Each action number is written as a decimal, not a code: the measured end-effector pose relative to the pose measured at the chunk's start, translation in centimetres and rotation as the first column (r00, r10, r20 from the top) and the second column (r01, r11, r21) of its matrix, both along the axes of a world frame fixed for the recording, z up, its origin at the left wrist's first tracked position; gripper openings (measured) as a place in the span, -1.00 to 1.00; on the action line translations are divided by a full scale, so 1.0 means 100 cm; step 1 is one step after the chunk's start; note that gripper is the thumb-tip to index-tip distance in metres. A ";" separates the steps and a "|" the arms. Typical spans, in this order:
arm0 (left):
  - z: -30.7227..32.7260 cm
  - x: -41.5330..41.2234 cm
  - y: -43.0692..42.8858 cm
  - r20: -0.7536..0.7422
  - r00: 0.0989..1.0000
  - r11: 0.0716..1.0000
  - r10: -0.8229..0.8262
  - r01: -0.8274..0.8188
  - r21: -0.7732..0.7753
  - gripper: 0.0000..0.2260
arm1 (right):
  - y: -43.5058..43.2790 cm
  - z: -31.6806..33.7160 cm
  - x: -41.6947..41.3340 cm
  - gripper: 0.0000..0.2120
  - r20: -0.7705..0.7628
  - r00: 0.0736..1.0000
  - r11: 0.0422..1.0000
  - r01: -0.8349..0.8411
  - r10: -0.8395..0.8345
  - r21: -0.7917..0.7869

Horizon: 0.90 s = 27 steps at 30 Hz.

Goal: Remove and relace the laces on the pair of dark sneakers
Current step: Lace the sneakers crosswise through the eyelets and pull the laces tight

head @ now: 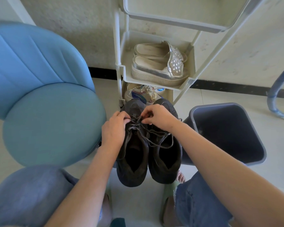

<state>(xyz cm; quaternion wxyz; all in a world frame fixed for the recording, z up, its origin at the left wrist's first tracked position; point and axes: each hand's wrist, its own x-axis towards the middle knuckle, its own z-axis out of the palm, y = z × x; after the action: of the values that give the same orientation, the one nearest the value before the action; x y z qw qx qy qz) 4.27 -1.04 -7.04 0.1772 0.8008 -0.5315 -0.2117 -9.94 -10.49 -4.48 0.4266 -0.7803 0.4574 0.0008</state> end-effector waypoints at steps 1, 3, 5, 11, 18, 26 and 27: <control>0.000 0.000 0.000 -0.001 1.000 1.000 0.002 -0.002 0.001 -0.81 | 0.001 -0.002 0.001 -0.88 -0.008 1.000 1.000 0.001 -0.001 -0.012; -0.001 0.000 -0.001 0.002 1.000 1.000 0.010 -0.010 0.004 -0.82 | 0.002 -0.003 0.002 -0.92 -0.014 1.000 1.000 0.009 -0.009 -0.030; -0.001 0.000 -0.001 0.013 1.000 1.000 0.025 -0.025 0.005 -0.81 | 0.002 -0.001 0.004 -0.92 -0.008 1.000 0.999 -0.021 0.021 -0.024; -0.003 0.000 0.001 -0.016 0.998 0.998 0.063 -0.063 -0.014 -0.81 | 0.002 0.005 0.003 -0.91 -0.027 0.995 0.995 -0.097 0.097 0.003; -0.003 0.003 0.002 -0.229 0.963 0.987 0.144 -0.156 -0.034 -0.87 | 0.002 0.001 0.001 -0.91 -0.009 0.999 0.999 -0.039 0.038 -0.031; 0.011 0.012 0.000 -0.468 0.864 0.980 0.188 -0.129 0.154 -0.89 | 0.006 0.000 -0.003 -0.92 -0.030 1.000 1.000 0.008 -0.008 0.004; 0.013 0.013 0.000 -0.446 0.884 0.984 0.140 -0.072 0.165 -0.90 | 0.007 -0.002 -0.002 -0.90 -0.024 1.000 1.000 0.003 -0.003 0.003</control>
<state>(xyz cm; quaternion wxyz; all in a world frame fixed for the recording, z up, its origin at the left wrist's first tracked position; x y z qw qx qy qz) 5.53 -1.03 -5.75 0.2499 0.7673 -0.4139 -0.4214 -10.11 -9.77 -4.65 0.4226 -0.7789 0.4634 0.0102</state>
